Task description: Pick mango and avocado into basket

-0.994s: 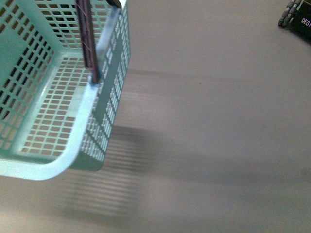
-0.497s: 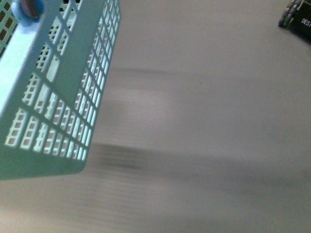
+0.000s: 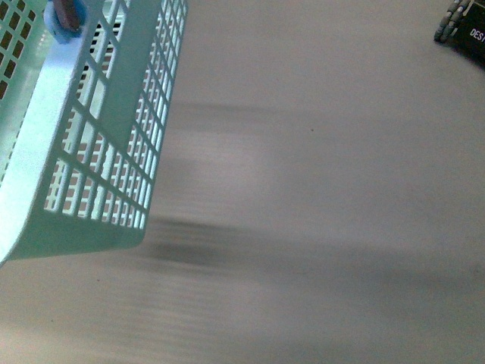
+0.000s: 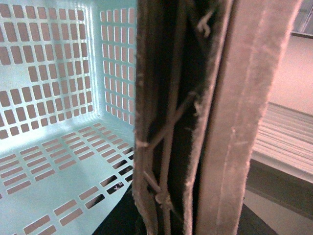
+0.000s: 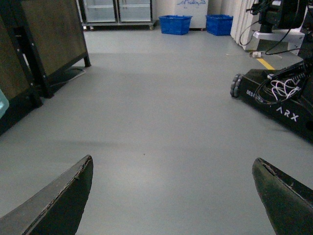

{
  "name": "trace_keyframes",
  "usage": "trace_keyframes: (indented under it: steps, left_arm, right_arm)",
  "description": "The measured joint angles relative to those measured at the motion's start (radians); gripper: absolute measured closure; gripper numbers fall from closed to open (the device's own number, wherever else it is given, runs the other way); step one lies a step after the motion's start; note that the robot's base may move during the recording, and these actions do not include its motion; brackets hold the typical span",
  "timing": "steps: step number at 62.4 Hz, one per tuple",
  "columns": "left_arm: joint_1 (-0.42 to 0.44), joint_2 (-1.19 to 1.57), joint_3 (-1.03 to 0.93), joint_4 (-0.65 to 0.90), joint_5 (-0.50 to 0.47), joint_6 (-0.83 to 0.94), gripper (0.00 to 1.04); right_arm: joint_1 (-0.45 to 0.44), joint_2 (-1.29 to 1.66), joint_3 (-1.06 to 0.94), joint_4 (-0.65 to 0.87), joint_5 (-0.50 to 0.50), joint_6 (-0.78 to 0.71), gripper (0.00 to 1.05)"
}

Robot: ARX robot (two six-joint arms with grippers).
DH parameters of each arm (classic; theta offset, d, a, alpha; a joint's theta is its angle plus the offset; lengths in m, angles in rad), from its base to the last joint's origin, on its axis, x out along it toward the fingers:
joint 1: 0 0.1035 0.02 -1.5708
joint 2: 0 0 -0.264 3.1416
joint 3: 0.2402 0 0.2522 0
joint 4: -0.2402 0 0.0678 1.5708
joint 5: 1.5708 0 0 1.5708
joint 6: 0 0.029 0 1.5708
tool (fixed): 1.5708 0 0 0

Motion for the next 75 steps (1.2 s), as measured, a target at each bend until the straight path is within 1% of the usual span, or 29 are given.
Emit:
trace_keyframes:
  steps: [75]
  left_arm:
    - [0.000,0.002,0.002,-0.002,0.000,-0.001,0.88]
  right_arm:
    - [0.000,0.000,0.000,0.000,0.000,0.000,0.09]
